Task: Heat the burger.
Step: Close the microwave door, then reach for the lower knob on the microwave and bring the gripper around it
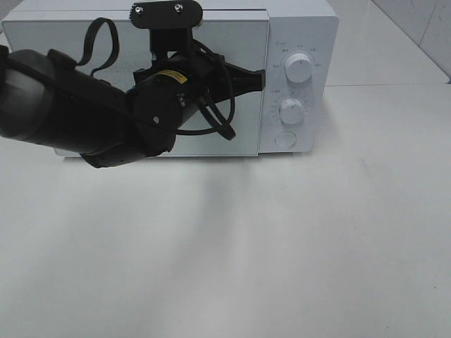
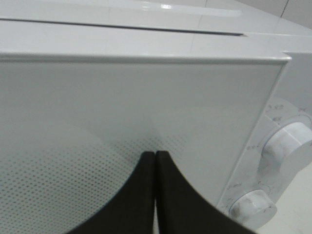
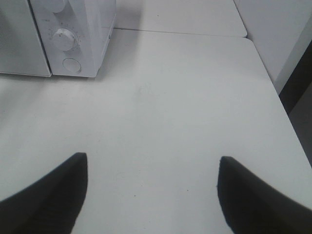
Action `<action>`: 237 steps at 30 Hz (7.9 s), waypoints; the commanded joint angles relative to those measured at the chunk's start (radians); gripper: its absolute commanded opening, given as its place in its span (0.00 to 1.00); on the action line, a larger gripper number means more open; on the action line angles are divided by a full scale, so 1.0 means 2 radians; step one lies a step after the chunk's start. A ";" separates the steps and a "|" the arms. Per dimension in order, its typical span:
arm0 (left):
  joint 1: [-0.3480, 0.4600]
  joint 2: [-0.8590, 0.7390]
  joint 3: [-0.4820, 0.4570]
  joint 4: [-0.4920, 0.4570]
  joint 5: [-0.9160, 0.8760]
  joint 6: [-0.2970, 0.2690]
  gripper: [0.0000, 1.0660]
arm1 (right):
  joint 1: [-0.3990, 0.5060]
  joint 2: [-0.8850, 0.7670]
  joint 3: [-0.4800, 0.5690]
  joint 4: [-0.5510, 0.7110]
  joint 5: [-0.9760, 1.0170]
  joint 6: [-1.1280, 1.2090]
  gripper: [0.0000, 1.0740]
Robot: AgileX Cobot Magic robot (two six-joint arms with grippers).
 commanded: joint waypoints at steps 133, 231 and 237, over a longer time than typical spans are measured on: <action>0.453 -1.019 0.307 0.215 0.885 -0.063 0.88 | -0.002 -0.012 0.001 0.001 -0.007 0.001 0.65; 0.454 -1.013 0.307 0.214 0.885 -0.063 0.88 | -0.002 0.560 0.068 0.014 -0.758 -0.017 0.65; 0.454 -1.013 0.307 0.214 0.885 -0.063 0.88 | 0.019 0.635 0.072 0.097 -0.849 -0.083 0.65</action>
